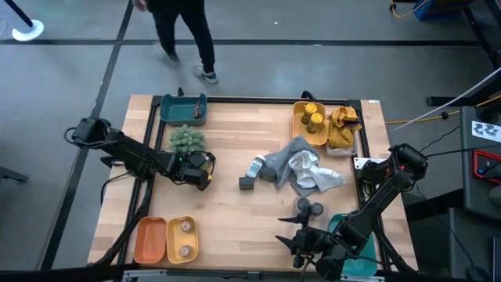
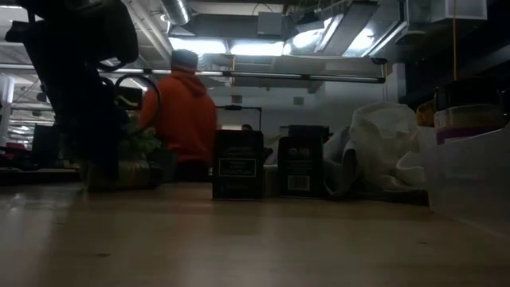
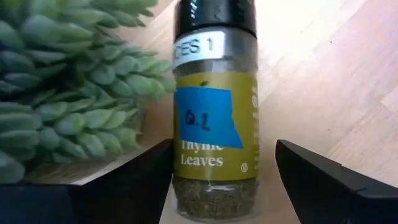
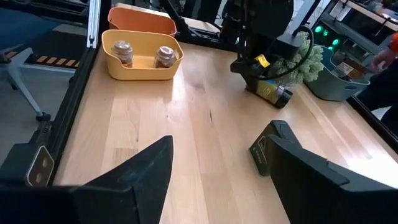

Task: Sort spices by type
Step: Put the black seasoning bottle into the transparent bin

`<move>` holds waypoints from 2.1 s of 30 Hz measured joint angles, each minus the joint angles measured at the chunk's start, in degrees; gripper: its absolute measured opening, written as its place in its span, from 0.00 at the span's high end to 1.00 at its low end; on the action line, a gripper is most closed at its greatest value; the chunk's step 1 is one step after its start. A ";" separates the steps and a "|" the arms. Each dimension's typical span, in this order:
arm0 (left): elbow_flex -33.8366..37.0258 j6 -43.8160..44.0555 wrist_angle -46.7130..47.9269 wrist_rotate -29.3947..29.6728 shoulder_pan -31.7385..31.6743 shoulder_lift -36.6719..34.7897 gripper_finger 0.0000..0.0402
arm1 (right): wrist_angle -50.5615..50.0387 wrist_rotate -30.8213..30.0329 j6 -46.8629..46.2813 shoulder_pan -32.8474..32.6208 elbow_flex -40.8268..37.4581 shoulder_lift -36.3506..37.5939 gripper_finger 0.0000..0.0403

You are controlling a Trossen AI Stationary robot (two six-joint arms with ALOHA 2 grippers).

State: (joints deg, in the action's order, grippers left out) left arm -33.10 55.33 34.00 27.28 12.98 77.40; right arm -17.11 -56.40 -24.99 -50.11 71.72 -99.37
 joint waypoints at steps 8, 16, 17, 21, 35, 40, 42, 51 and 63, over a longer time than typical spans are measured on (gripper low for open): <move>0.00 0.00 -0.16 -1.00 -0.03 0.47 0.53 | 0.57 0.06 0.00 0.00 0.00 0.00 0.37; -2.27 -0.07 -0.39 -4.21 -0.03 0.07 0.64 | 0.59 0.04 -0.04 0.00 0.00 -0.02 0.37; -2.98 -0.24 -0.73 -4.85 -0.03 -0.24 0.64 | 0.74 0.00 -0.07 0.00 0.00 -0.02 0.37; -6.64 -2.07 -0.64 -6.59 0.04 -0.75 0.62 | 1.38 -0.56 -0.64 0.52 0.00 -0.04 0.37; -18.65 -21.20 -15.45 -7.11 1.77 -0.82 0.61 | -1.58 -6.04 -3.26 -0.59 0.00 7.29 0.37; -18.64 -28.29 -29.26 -7.01 3.10 -0.25 0.61 | -11.90 -16.97 -7.71 -3.23 0.00 12.70 0.37; -18.62 -31.07 -34.52 -6.99 3.70 0.56 0.61 | -16.50 -19.36 -13.72 -3.22 0.00 13.97 0.37; -18.62 -42.05 -56.48 -7.00 6.28 8.78 0.61 | -21.27 -20.77 -33.30 -1.45 -4.57 14.12 0.37; -18.56 -45.31 -79.55 -7.05 8.57 20.09 0.60 | -5.62 -22.52 -34.57 -1.16 -10.82 13.36 0.37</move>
State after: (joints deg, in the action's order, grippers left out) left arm -51.66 10.03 -45.55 20.23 21.54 97.48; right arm -22.72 -78.92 -59.56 -51.27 60.90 -86.01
